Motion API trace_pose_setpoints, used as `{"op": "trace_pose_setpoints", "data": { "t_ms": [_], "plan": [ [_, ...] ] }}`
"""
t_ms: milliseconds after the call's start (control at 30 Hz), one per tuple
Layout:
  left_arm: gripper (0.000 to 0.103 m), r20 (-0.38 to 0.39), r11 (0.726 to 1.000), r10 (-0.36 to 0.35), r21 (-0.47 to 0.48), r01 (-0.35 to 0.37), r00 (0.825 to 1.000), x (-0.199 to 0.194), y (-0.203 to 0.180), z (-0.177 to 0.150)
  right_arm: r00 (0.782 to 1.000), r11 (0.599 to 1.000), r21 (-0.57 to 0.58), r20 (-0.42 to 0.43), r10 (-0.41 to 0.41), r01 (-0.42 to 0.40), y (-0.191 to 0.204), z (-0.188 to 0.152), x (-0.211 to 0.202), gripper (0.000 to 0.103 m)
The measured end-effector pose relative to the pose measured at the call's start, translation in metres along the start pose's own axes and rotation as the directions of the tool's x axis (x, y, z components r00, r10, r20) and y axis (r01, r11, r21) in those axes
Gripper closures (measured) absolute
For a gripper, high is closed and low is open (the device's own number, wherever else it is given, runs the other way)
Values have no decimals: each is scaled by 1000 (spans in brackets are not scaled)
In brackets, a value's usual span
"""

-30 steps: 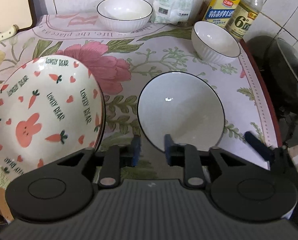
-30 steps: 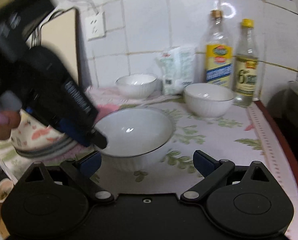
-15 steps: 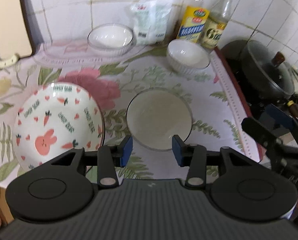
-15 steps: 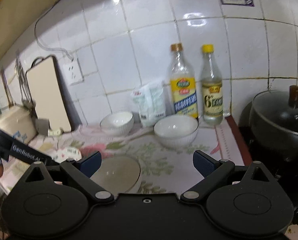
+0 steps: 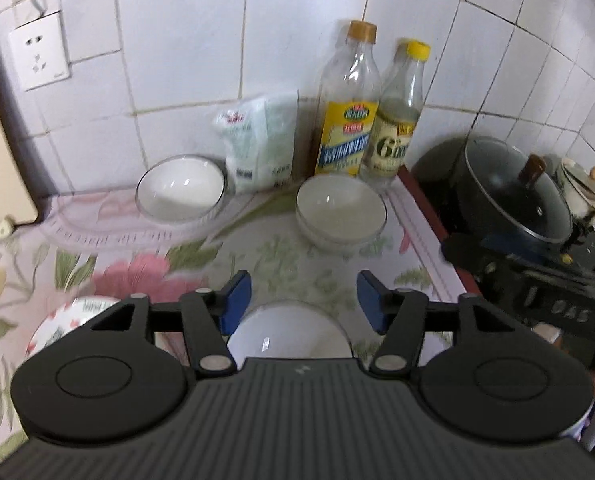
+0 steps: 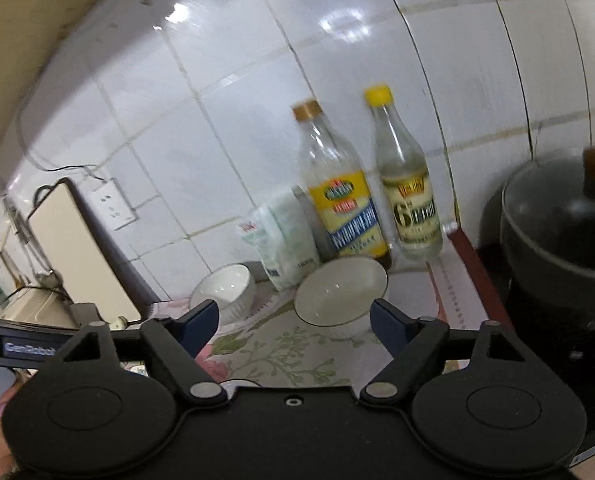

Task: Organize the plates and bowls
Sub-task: 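Move both tools to the second white bowl near the bottles, then grasp the second white bowl rim with both tools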

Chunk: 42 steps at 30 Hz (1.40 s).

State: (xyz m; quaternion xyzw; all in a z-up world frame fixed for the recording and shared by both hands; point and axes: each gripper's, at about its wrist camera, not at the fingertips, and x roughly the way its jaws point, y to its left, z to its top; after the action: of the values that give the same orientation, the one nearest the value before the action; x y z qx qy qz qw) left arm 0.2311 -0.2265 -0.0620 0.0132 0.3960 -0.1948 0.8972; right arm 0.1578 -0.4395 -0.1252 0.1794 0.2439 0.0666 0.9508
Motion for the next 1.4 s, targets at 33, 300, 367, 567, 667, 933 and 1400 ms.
{"op": "trace_pose_setpoints", "data": {
  "t_ms": [33, 300, 367, 567, 667, 933, 1400],
  "plan": [
    [42, 12, 1000, -1, -1, 1, 1000, 9, 0, 4, 1000, 1000, 26, -17, 4, -3, -7, 1, 10, 23],
    [41, 29, 990, -20, -138, 23, 999, 85, 12, 21, 992, 975, 219, -111, 56, -30, -59, -10, 81, 46],
    [41, 26, 991, -12, -130, 15, 1000, 106, 11, 25, 993, 971, 239, -108, 44, -17, -67, -10, 93, 46],
    [42, 1, 996, 61, -70, -61, 998, 168, 10, 32, 995, 963, 266, -97, -11, 36, -81, -5, 124, 46],
    [42, -18, 996, 30, -84, -31, 999, 184, 13, 35, 994, 956, 286, -104, -27, 56, -86, -3, 138, 46],
    [79, -106, 997, -18, -81, 9, 994, 202, 9, 30, 991, 954, 275, -100, -92, 117, -89, -6, 150, 85],
    [90, -147, 993, -20, -121, 3, 989, 193, 9, 20, 994, 958, 280, -106, -33, 62, -88, -12, 144, 83]
  ]
}}
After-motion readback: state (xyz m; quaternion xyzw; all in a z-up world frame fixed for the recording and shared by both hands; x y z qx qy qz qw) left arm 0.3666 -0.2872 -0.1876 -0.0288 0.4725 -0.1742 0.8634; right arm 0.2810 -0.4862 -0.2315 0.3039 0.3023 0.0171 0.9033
